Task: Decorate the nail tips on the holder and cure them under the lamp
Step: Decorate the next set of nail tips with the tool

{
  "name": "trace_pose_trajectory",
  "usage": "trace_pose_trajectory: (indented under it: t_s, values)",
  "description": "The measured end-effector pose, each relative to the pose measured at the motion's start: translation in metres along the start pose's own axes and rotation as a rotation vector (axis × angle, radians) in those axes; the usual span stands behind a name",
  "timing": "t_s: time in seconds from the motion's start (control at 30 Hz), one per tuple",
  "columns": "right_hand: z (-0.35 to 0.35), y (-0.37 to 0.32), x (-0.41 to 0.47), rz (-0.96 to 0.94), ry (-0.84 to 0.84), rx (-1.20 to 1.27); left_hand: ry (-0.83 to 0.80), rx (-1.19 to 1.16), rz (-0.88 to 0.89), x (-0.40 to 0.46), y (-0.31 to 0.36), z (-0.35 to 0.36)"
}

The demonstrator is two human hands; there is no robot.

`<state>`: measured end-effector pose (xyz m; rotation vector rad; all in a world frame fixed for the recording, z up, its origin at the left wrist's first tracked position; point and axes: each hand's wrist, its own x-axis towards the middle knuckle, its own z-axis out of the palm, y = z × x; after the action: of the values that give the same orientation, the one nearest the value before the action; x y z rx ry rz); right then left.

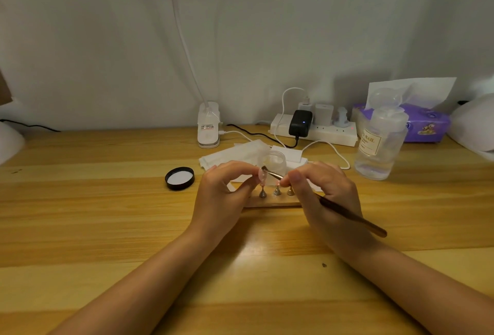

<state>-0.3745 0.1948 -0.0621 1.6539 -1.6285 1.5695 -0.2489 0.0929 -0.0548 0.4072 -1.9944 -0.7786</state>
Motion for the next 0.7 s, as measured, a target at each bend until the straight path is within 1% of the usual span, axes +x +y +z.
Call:
trace_pose_trajectory:
  t_s: [0.17, 0.27, 0.33, 0.43, 0.5, 0.7]
  values:
    - [-0.0019, -0.0032, -0.0020, -0.041, -0.026, 0.081, 0.001, -0.005, -0.012, 0.0000, -0.0007, -0.0004]
    - [-0.0041, -0.0030, -0.0006, 0.057, -0.001, 0.133, -0.011, -0.002, -0.008, 0.0001, 0.0008, -0.0005]
    - [-0.0042, -0.0024, 0.0007, 0.088, 0.004, 0.095, -0.017, -0.001, -0.014, 0.0003, 0.0019, -0.0008]
    - [-0.0008, -0.0030, 0.0024, 0.055, -0.023, 0.051, -0.016, -0.007, -0.028, 0.0003, 0.0017, -0.0012]
    - [0.0002, -0.0039, 0.0009, 0.045, -0.043, 0.071, -0.014, -0.011, -0.051, -0.0001, 0.0017, -0.0009]
    - [-0.0039, -0.0047, -0.0003, 0.065, 0.007, 0.135, -0.005, 0.012, -0.045, 0.0008, 0.0041, -0.0016]
